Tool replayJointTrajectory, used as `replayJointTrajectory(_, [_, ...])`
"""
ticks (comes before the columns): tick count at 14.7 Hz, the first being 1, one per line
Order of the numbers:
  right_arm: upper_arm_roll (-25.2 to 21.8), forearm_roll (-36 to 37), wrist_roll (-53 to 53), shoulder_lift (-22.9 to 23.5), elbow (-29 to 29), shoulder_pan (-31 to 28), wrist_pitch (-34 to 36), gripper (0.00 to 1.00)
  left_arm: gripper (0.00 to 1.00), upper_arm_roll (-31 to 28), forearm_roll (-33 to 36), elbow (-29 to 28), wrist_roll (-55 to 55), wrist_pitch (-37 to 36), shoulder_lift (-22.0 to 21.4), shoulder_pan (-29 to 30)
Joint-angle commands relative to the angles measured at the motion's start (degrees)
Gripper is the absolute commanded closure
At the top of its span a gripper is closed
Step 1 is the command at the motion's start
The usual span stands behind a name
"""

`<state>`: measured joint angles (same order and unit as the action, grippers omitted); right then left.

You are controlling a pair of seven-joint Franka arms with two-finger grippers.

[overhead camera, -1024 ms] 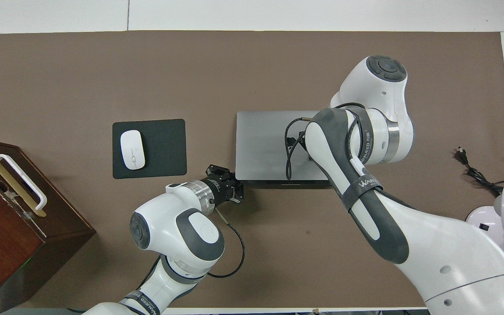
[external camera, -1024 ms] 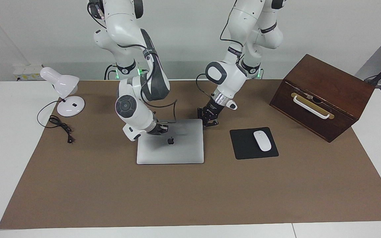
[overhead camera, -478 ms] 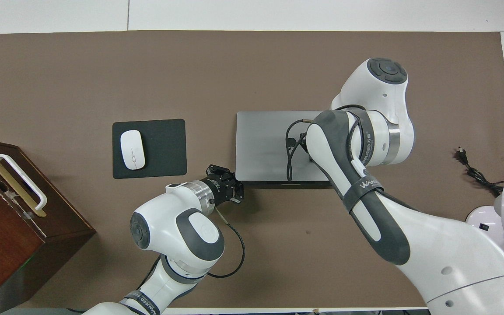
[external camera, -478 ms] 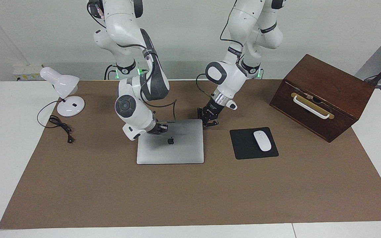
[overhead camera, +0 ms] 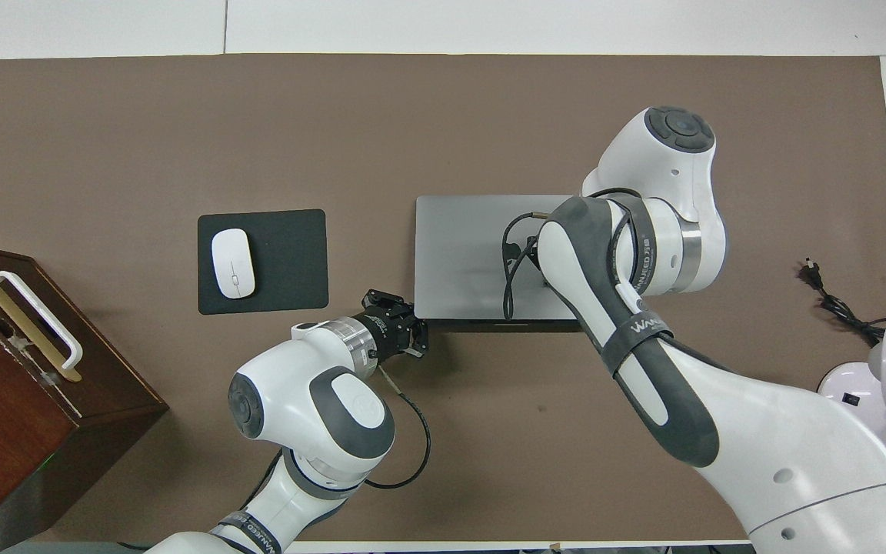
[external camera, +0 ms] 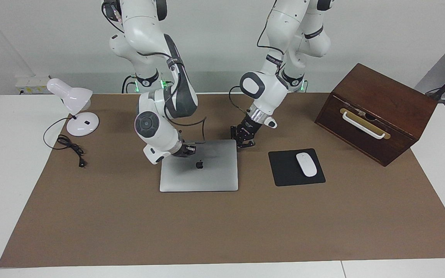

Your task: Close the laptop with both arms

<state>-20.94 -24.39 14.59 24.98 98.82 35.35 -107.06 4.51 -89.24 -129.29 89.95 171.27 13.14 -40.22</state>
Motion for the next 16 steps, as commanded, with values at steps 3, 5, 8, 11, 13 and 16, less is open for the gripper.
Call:
replayJointTrajectory(3, [0.0, -1.3, 0.6, -2.3, 3.6, 0.4, -2.0, 1.00, 1.00, 0.1, -1.5, -0.6, -1.6, 0.9, 1.7, -0.4])
replayJointTrajectory(5, [-0.1, -1.2, 0.7, -2.3, 3.7, 0.4, -2.0, 1.00, 1.00, 0.1, -1.5, -0.6, -1.6, 0.9, 1.7, -0.4])
replayJointTrajectory(8, [0.0, -1.3, 1.0, -2.3, 3.5, 0.4, -1.9, 1.00, 1.00, 0.1, -1.5, -0.5, -1.6, 0.9, 1.7, -0.4])
replayJointTrajectory(11, [0.0, -1.2, 1.1, -2.4, 3.0, 0.4, -1.2, 1.00, 1.00, 0.1, -1.5, -0.5, -1.6, 0.9, 1.7, -0.4])
replayJointTrajectory(13, [0.0, -1.2, 1.1, -2.8, 3.0, 0.4, -0.9, 1.00, 1.00, 0.1, -1.5, -0.5, -1.6, 0.9, 1.7, -0.4])
replayJointTrajectory(16, [0.0, -1.2, 1.1, -3.0, 2.8, 0.3, -0.3, 1.00, 1.00, 0.1, -1.5, -0.5, -1.6, 0.9, 1.7, -0.4])
